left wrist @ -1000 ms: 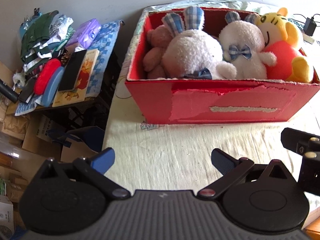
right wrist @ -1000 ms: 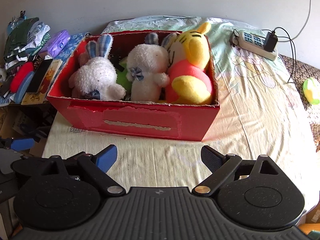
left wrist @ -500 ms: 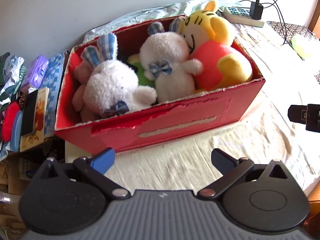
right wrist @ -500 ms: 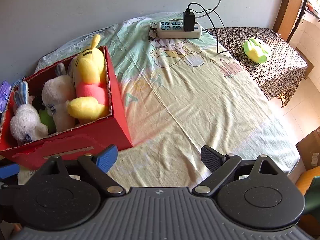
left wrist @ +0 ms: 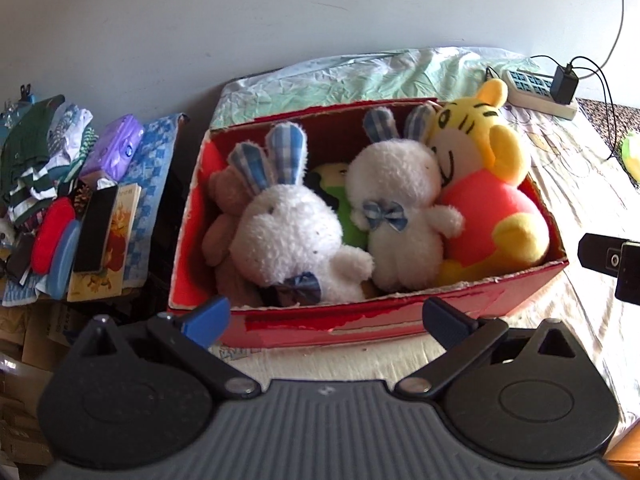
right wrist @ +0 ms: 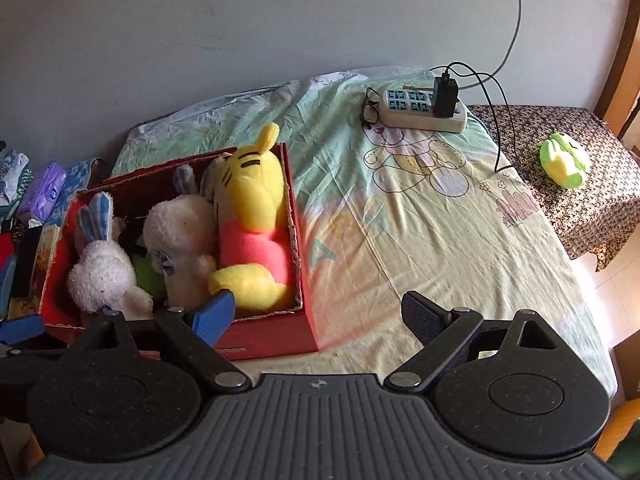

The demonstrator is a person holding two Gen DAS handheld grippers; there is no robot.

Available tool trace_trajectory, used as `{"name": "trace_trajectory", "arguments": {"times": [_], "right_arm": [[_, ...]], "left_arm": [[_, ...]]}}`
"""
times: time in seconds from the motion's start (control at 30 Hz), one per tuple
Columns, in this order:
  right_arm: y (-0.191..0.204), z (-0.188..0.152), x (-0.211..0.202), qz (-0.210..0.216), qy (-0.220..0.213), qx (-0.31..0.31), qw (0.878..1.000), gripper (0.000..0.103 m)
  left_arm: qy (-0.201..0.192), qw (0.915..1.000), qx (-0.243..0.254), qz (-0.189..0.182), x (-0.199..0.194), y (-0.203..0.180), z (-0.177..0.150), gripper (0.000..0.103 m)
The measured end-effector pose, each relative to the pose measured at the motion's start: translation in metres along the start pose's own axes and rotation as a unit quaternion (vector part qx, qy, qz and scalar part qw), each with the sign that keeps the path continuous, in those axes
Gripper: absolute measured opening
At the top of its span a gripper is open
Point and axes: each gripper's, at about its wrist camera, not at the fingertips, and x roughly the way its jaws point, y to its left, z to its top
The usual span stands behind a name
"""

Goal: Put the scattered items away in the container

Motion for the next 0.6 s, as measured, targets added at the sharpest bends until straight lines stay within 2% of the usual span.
{"name": "trace_trajectory", "arguments": {"times": [0.33,0.6], "right_arm": [[0.040,0.015,0.004,0.038,-0.005,-0.040,0.998,0.092],[0.062,0.022,0.007,0.042,-0.003,-0.060,0.997,0.092]], "left_arm": [[-0.006,0.9990,-0.026,0.035,-0.004,0.028,0.011,0.102],[0.000,0.9984,-0.049,0.030,0.001,0.049,0.017,0.102]]}}
